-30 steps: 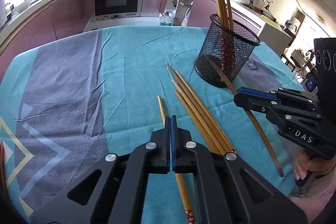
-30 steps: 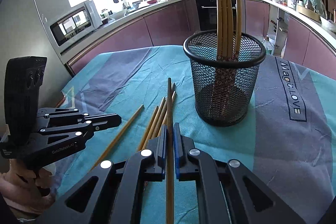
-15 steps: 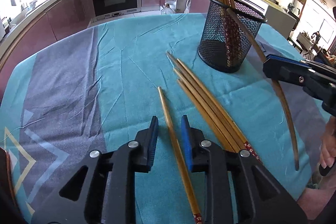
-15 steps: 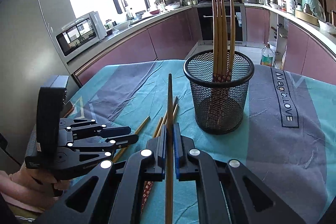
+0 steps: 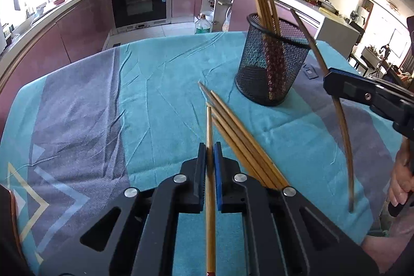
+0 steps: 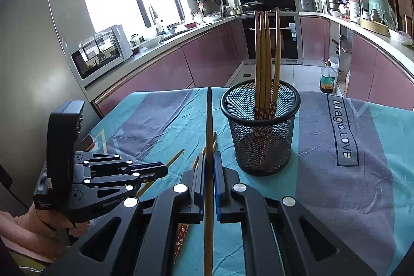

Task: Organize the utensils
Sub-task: 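Lift both chopsticks upright and lower them into the black mesh holder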

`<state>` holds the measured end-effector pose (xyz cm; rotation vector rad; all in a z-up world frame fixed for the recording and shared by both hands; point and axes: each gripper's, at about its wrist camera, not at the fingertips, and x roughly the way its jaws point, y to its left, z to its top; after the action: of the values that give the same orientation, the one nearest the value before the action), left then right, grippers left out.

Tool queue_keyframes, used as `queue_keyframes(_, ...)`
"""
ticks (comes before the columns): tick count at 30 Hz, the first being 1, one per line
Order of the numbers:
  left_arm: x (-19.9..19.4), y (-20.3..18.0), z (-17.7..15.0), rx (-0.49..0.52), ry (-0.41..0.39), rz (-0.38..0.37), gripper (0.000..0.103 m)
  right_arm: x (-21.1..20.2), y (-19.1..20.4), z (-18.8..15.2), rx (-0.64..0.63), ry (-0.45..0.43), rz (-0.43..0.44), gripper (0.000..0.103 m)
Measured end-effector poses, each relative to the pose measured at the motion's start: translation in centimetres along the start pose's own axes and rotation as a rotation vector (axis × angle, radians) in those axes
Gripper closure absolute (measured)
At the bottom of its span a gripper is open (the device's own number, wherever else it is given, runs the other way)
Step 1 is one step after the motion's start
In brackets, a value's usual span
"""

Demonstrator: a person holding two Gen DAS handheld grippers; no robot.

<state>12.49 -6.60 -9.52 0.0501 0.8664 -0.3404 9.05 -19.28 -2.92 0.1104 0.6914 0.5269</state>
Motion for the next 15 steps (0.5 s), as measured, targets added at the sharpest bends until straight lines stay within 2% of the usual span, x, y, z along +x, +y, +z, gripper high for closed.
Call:
queue_keyframes(7, -5.2, 0.3, 2.5, -0.007, -0.118, -0.155, 0.096, -1.8, -0.2, 1.4, 0.001, -0.067, 0.008, 0.098)
queue_keyframes(15, -10.3, 0.8, 5.0, -0.005, -0.260, -0.256, 0.096, -3.4, -0.3, 2.9, -0.011, -0.132, 0.019, 0.098)
